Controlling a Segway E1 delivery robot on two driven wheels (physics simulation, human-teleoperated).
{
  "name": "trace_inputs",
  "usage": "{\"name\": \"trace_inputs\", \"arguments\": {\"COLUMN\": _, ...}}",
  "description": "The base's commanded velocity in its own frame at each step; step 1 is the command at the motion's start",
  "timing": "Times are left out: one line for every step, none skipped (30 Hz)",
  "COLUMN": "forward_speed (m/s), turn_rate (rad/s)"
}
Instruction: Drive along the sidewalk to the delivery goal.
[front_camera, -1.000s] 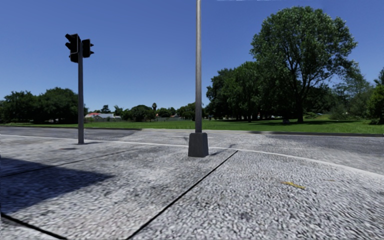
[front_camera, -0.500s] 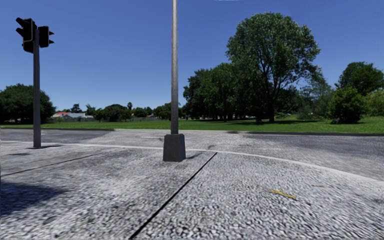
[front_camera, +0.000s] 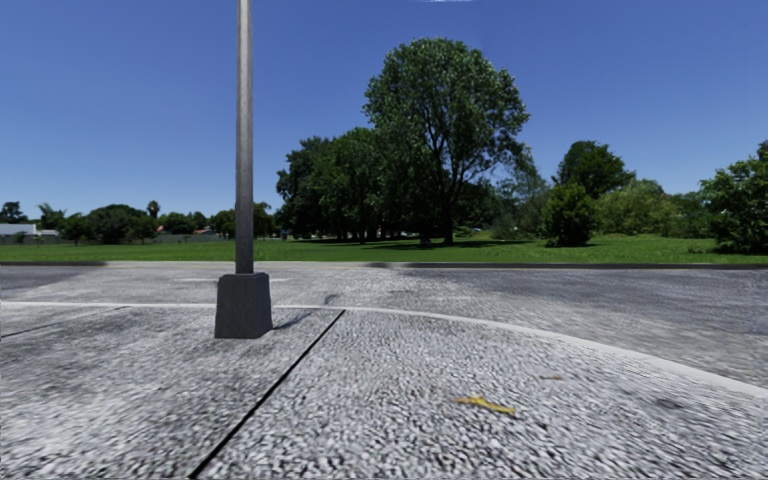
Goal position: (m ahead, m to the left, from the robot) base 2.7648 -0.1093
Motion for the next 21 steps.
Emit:
{"name": "trace_inputs", "arguments": {"forward_speed": 0.71, "turn_rate": -0.58}}
{"name": "trace_inputs", "arguments": {"forward_speed": 0.71, "turn_rate": -0.58}}
{"name": "trace_inputs", "arguments": {"forward_speed": 0.71, "turn_rate": -0.58}}
{"name": "trace_inputs", "arguments": {"forward_speed": 0.71, "turn_rate": -0.58}}
{"name": "trace_inputs", "arguments": {"forward_speed": 0.71, "turn_rate": -0.58}}
{"name": "trace_inputs", "arguments": {"forward_speed": 0.71, "turn_rate": -0.58}}
{"name": "trace_inputs", "arguments": {"forward_speed": 0.71, "turn_rate": -0.58}}
{"name": "trace_inputs", "arguments": {"forward_speed": 0.71, "turn_rate": -0.58}}
{"name": "trace_inputs", "arguments": {"forward_speed": 0.70, "turn_rate": -0.56}}
{"name": "trace_inputs", "arguments": {"forward_speed": 0.70, "turn_rate": -0.42}}
{"name": "trace_inputs", "arguments": {"forward_speed": 0.70, "turn_rate": -0.30}}
{"name": "trace_inputs", "arguments": {"forward_speed": 0.70, "turn_rate": -0.30}}
{"name": "trace_inputs", "arguments": {"forward_speed": 0.70, "turn_rate": -0.20}}
{"name": "trace_inputs", "arguments": {"forward_speed": 0.70, "turn_rate": -0.03}}
{"name": "trace_inputs", "arguments": {"forward_speed": 0.70, "turn_rate": -0.03}}
{"name": "trace_inputs", "arguments": {"forward_speed": 0.70, "turn_rate": 0.00}}
{"name": "trace_inputs", "arguments": {"forward_speed": 0.70, "turn_rate": 0.00}}
{"name": "trace_inputs", "arguments": {"forward_speed": 0.69, "turn_rate": -0.10}}
{"name": "trace_inputs", "arguments": {"forward_speed": 0.69, "turn_rate": -0.10}}
{"name": "trace_inputs", "arguments": {"forward_speed": 0.57, "turn_rate": -0.24}}
{"name": "trace_inputs", "arguments": {"forward_speed": 0.52, "turn_rate": -0.28}}
